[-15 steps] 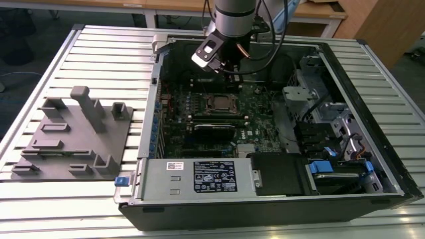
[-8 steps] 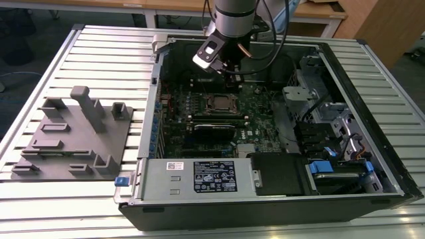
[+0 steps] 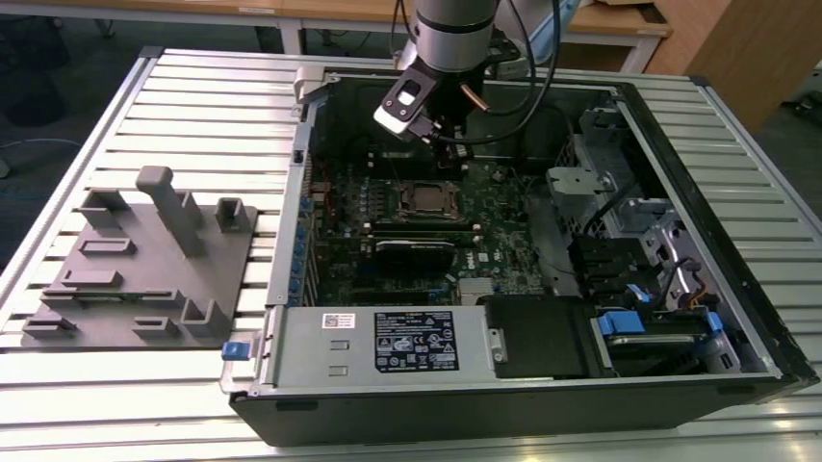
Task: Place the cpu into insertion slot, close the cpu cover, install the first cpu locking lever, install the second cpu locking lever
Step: 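Close the cpu cover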
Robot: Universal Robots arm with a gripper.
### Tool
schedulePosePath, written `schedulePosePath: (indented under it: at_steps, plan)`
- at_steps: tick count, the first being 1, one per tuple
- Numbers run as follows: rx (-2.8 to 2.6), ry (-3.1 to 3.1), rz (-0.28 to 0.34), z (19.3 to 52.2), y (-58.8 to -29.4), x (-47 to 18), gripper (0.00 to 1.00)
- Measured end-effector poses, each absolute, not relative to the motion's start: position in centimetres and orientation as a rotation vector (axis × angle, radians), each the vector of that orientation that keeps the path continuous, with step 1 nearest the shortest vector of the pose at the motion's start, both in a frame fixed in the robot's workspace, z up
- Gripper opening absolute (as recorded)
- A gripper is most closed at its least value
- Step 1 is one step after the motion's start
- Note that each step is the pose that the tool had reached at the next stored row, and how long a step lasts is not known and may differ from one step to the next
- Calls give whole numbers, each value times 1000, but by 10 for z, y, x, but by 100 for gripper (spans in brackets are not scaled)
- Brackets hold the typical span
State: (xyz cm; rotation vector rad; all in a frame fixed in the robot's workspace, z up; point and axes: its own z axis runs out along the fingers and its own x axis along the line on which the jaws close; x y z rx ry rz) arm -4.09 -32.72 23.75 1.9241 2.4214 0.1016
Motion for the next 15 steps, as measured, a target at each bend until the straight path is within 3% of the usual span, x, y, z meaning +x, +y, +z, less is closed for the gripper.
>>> schedulePosePath:
  at_steps: [15]
  plan:
    - [1913, 2430, 102, 238, -327, -41, 10]
